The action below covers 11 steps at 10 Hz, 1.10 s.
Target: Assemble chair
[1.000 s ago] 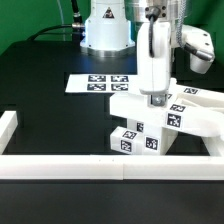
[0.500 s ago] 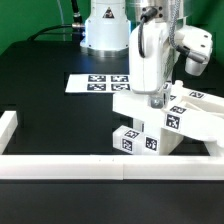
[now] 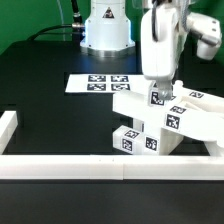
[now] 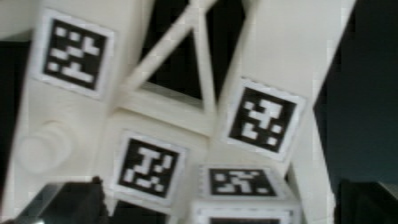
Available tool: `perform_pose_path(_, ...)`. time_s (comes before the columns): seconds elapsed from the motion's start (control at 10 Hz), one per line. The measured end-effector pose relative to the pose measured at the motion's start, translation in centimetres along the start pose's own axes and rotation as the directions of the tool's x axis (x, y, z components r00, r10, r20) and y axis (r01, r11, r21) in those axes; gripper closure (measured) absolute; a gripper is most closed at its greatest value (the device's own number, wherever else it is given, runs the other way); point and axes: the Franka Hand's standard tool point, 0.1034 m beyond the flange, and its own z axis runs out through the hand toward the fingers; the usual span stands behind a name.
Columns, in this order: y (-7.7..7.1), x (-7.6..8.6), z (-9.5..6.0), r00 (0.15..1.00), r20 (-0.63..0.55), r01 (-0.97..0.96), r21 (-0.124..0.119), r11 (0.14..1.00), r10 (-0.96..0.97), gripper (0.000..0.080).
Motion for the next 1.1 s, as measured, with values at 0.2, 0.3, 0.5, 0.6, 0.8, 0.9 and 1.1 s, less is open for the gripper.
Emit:
perform_pose_path(0.2,1.9,-0.6,-1.6,1.000,0.018,0.013,0.001,1.000,-0.013,0.0150)
perform_pose_path(0.3,2.8,-0.6,-1.9,1.000,0.021,0.015,-0.005,1.000,-0.015,0.0150)
perform_pose_path(0.5,2.8,-0.6,-1.6,1.000,0.018,0.015,-0.007,1.000,-0.015,0.0150)
perform_pose_path(0.6,2.8,-0.6,-1.5,1.000,0.017,0.016,-0.008,1.000,-0.015,0.0150)
perform_pose_path(0.8,2.8,-0.6,-1.4,1.000,0.016,0.016,-0.009,1.000,-0.016,0.0150)
perform_pose_path(0.9,2.8,-0.6,-1.4,1.000,0.016,0.016,-0.009,1.000,-0.016,0.0150)
perform_pose_path(1.1,2.9,-0.6,-1.4,1.000,0.016,0.022,-0.009,1.000,-0.021,0.0150)
